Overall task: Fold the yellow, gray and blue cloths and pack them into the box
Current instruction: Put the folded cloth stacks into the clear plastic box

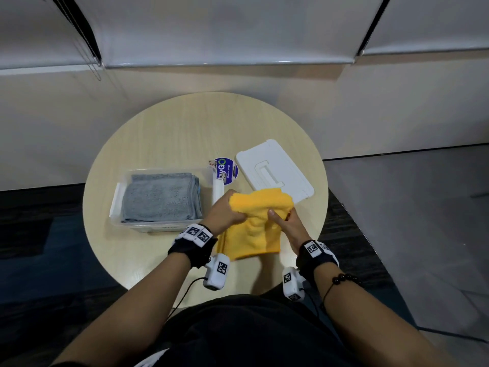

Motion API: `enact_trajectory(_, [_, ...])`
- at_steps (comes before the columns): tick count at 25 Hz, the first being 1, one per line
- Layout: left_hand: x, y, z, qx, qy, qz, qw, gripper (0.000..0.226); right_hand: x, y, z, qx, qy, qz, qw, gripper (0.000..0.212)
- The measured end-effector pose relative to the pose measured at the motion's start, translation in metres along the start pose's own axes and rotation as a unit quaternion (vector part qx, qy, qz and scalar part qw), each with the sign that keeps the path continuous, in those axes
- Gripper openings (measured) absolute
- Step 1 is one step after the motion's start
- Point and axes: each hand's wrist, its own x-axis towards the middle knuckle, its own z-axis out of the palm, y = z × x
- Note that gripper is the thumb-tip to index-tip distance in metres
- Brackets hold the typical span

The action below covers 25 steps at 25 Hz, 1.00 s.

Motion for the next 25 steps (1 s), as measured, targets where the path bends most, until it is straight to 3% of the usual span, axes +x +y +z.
enact_trajectory(2, [-0.013,0.012,-0.023,-0.116,0.024,-0.009,0.993,0.063,0.005,-0.014,0.021,0.027,-0.062,-0.023,0.997,0.07])
enact_trajectory(6, [-0.04,0.032,-0.069,-0.247,0.041,-0.017,0.968,0.061,0.016,-0.052,0.065,0.052,-0.141,-0.068,0.986,0.073])
enact_trajectory(11, [-0.064,0.027,-0.13,-0.345,0.085,-0.05,0.933,0.046,0.027,-0.091,0.106,0.092,-0.263,0.003,0.96,0.053])
enact_trajectory(15, [-0.059,-0.004,-0.179,-0.339,0.2,-0.104,0.913,0.062,0.032,-0.104,0.161,0.091,-0.201,0.041,0.974,0.064])
enact_trajectory(18, [-0.052,-0.031,-0.217,-0.35,0.236,-0.14,0.896,0.071,0.037,-0.113,0.206,0.036,-0.148,0.034,0.988,0.076])
enact_trajectory(21, [-0.033,-0.048,-0.246,-0.271,0.26,-0.126,0.918,0.074,0.048,-0.115,0.237,-0.021,-0.077,0.027,0.996,0.082])
enact_trajectory(23, [-0.021,-0.056,-0.253,-0.091,0.278,-0.12,0.949,0.079,0.053,-0.107,0.249,-0.07,-0.038,0.031,0.996,0.08])
enact_trajectory(25, [-0.015,-0.068,-0.247,0.152,0.241,-0.092,0.954,0.082,0.058,-0.095,0.255,-0.129,-0.022,0.035,0.991,0.077])
